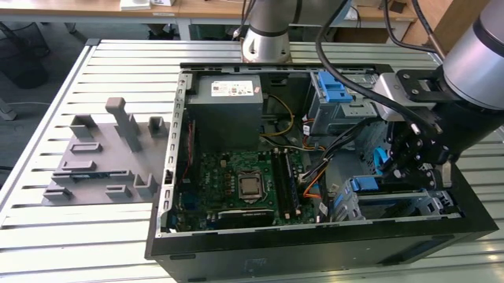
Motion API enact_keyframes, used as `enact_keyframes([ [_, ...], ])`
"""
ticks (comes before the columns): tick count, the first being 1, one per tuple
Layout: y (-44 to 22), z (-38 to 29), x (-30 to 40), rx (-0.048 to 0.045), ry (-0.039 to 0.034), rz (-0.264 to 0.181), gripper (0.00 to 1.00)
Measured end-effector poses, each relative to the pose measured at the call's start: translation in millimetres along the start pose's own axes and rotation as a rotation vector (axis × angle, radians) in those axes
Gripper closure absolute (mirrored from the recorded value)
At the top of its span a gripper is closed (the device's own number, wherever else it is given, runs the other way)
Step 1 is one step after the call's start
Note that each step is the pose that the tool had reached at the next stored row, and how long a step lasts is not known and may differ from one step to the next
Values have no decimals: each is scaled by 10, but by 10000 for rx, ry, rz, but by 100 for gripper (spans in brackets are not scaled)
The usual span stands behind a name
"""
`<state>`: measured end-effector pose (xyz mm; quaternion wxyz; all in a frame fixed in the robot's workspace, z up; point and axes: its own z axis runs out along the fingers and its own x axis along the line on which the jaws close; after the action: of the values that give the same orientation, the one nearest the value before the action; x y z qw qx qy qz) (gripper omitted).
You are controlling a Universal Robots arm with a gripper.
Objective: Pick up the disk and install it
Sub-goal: 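Insert the second disk wire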
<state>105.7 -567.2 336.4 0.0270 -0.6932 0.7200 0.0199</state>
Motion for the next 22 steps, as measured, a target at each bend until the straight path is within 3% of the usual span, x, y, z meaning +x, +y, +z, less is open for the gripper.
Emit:
enact_keyframes([
  [22, -23, 26, 22, 0, -15, 2, 84],
])
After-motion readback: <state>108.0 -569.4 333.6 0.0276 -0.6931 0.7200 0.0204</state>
